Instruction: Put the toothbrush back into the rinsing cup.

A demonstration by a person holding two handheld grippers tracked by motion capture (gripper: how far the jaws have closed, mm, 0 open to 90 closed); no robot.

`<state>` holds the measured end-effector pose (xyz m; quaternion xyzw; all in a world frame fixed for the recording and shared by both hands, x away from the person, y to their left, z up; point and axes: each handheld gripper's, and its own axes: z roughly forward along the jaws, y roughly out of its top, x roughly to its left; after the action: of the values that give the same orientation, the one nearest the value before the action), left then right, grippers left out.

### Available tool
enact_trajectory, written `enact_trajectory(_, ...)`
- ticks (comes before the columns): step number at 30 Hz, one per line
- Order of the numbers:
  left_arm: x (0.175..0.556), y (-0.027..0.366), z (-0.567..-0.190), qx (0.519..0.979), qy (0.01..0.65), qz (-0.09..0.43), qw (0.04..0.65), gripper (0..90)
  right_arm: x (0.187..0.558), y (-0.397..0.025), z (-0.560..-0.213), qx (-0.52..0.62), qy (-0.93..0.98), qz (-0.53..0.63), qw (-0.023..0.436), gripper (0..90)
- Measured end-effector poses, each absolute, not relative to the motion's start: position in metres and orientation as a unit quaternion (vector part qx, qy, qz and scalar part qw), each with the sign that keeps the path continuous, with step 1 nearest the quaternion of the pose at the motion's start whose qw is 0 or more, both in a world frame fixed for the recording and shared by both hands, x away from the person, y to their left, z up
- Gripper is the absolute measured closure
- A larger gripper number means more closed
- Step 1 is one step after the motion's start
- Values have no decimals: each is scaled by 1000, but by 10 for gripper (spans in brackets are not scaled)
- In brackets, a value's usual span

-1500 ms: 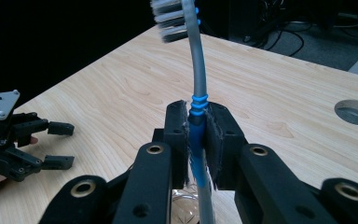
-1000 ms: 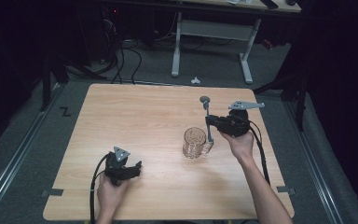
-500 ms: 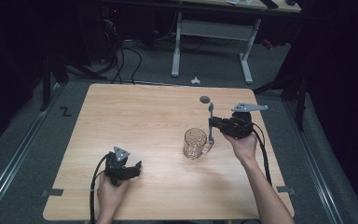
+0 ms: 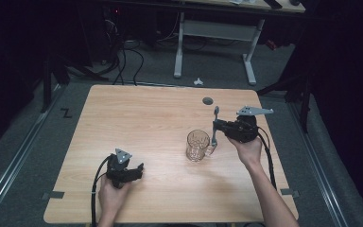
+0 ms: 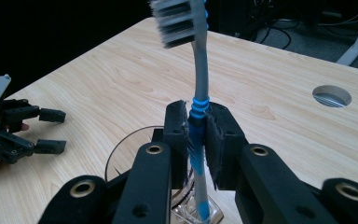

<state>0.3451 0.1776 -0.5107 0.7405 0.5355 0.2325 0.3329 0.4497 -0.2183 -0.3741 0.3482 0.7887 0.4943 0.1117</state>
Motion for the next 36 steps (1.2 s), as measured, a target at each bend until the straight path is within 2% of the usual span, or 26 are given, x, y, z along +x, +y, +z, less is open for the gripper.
enact_trajectory(36, 345, 178, -511, 740, 536, 233, 333, 217, 446, -223, -394, 360, 793, 481, 105, 793)
